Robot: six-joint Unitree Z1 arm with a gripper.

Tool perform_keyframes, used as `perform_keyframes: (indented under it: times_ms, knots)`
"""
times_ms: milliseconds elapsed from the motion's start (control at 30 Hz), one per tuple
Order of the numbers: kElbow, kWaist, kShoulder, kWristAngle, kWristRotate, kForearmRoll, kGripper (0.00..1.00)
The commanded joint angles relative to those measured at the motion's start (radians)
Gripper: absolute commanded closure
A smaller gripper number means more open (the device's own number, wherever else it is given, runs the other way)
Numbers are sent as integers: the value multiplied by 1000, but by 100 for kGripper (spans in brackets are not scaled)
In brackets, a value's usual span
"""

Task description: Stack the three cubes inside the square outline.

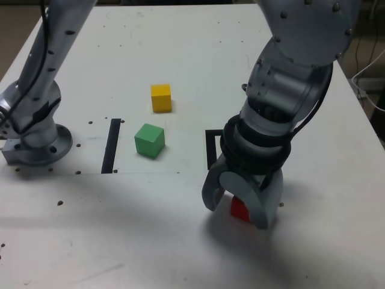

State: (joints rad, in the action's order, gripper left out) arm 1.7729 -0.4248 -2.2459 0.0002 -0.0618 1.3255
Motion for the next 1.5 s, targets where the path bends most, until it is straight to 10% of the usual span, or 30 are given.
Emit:
perform_keyframes:
  times_ms: [0, 800, 1467]
  knots:
    - [5, -2, -6, 1, -1, 7, 74]
    - [9, 12, 14, 10, -1, 23, 74]
    - [-59, 280, 128, -26, 45, 58, 74]
